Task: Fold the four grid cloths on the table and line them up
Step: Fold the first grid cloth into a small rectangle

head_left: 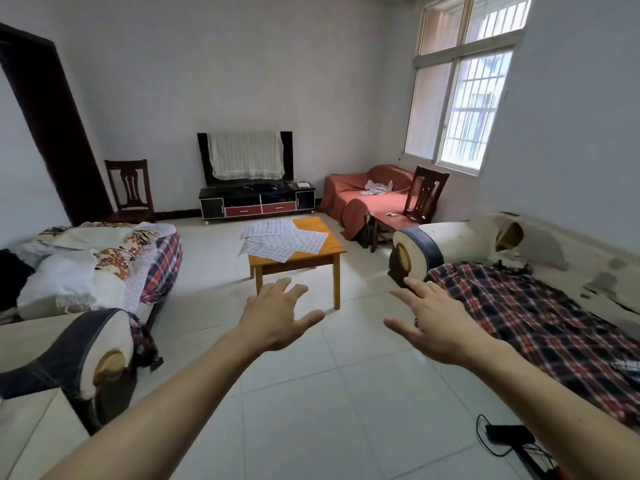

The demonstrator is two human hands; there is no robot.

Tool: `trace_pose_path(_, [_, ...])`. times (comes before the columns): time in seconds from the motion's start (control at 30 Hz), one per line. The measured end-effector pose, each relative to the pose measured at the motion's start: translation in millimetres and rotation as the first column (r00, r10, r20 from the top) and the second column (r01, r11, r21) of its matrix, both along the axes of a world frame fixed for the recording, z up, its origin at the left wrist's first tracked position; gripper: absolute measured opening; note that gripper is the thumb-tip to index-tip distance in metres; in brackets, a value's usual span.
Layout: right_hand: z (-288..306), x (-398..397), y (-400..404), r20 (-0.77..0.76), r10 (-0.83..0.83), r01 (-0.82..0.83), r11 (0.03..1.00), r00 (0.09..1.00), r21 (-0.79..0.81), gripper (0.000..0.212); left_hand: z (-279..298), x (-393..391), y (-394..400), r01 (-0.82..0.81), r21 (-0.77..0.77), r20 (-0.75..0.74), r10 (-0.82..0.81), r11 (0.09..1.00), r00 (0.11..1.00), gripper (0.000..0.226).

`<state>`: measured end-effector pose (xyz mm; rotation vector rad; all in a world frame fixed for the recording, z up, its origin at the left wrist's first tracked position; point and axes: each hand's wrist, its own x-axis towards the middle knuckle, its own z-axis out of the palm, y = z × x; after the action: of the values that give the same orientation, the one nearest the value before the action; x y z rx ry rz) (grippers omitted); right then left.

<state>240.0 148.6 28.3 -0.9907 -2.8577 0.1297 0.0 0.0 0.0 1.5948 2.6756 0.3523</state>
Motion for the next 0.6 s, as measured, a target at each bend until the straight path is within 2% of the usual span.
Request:
trace_pose_path(0.1, [-6.7, -10.4, 38.6, 0.004, 0.020, -0.020, 0.998, 1.000, 0.062, 0.069, 0.6, -6.3, 39.3, -0.017, -0.034, -0.042, 0.015, 0.999, 0.999, 0.076])
trace_pose_path(0.3, [-7.1, -32.0, 135.1, -0.041, 0.030, -0.028, 0.999, 0.999, 0.046, 0.067, 17.6, -27.8, 127.7, -0.046, -0.007, -0.100, 0.045, 0.999, 0.994, 0.074])
trace_pose_path(0.6, [-19.4, -40.8, 259.8, -0.055, 0.006, -0.004, 0.999, 0.998, 0.033, 0.064, -0.7, -48.9, 255.9, -0.028, -0.062, -0.075, 0.024, 0.998, 0.997, 0.074])
